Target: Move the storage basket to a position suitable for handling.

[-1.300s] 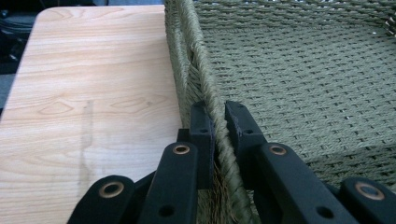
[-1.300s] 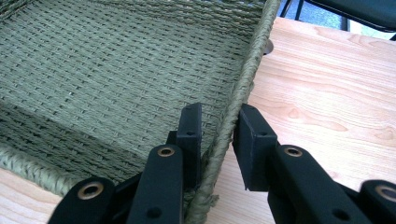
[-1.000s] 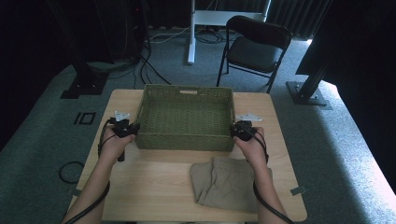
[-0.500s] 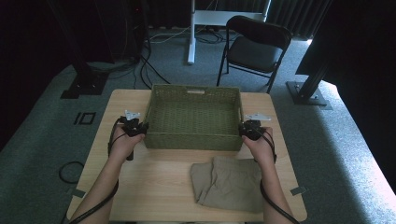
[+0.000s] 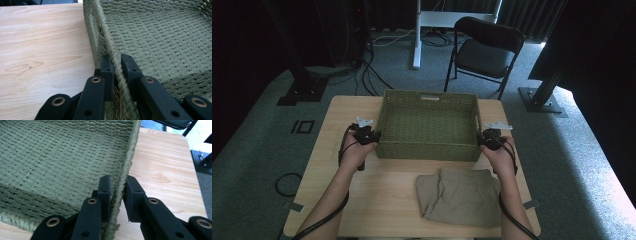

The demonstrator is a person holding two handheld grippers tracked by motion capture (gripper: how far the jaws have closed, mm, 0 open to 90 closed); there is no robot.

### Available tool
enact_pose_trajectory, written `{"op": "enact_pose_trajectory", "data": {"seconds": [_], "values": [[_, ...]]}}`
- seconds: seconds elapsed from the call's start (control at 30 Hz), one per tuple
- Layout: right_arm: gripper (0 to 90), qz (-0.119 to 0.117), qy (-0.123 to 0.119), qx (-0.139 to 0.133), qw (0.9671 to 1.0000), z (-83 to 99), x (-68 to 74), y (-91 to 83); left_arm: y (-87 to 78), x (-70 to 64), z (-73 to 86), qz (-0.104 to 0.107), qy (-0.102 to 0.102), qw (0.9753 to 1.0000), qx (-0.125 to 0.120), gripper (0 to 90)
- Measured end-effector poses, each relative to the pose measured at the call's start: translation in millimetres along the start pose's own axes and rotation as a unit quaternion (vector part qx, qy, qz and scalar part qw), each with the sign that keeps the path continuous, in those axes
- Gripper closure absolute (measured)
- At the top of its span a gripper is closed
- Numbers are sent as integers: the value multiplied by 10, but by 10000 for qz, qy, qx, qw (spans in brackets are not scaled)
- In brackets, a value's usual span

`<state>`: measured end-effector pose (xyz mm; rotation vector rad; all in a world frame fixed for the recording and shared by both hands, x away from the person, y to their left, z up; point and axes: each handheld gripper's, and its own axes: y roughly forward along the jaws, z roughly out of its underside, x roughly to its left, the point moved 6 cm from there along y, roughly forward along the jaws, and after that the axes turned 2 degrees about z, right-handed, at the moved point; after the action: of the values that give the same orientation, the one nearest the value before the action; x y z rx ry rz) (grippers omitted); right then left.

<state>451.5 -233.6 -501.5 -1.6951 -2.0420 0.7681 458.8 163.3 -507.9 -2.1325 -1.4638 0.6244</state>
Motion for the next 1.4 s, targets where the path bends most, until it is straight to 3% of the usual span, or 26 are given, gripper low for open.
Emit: {"op": "enact_pose_trajectory", "data": {"seconds": [0.67, 1.4], "values": [[780, 185, 115, 72, 9997, 82, -432, -64, 139, -412, -53, 213, 62, 9997, 43, 810], [789, 133, 233, 131, 9996, 130, -771, -92, 203, -726, -61, 350, 68, 9993, 61, 793]]}}
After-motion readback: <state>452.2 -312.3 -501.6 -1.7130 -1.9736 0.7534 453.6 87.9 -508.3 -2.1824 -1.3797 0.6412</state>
